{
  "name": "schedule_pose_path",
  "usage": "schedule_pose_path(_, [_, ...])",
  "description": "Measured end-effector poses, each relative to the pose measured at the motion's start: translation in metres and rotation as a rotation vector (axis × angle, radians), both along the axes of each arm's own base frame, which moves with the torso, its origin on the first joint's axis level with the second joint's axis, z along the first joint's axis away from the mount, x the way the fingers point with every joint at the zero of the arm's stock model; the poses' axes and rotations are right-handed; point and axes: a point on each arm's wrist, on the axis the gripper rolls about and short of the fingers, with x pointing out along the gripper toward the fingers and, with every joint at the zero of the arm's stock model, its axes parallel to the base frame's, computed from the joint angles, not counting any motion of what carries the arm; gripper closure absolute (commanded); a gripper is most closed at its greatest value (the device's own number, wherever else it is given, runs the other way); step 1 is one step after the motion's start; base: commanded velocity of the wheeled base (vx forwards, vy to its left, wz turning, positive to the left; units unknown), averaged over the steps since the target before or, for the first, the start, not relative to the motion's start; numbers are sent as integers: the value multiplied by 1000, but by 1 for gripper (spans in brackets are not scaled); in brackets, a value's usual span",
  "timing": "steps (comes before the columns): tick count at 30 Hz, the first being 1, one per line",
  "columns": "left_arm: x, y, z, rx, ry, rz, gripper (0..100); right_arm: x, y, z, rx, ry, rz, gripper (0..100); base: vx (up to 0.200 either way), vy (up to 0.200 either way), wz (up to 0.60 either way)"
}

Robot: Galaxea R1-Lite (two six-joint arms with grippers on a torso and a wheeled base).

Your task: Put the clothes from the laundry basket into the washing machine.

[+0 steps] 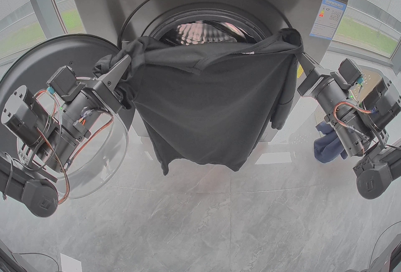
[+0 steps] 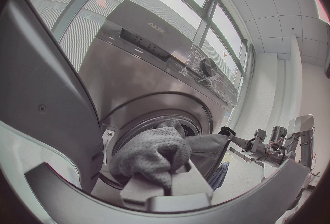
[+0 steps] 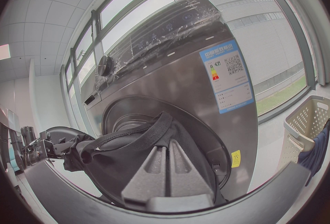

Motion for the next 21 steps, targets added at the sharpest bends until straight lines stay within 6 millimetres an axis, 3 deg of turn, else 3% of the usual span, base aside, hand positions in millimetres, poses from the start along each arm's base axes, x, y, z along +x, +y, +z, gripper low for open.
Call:
schedule_pose_path(13, [4,-2,8,-7,-27,1,100,-4,1,2,-2,-9,7,100,0,0,0])
schedule_pose_path(21, [-8,-6,0,33,32,-31,100,-10,-1,-8,-24,29,12,100,0,0,0])
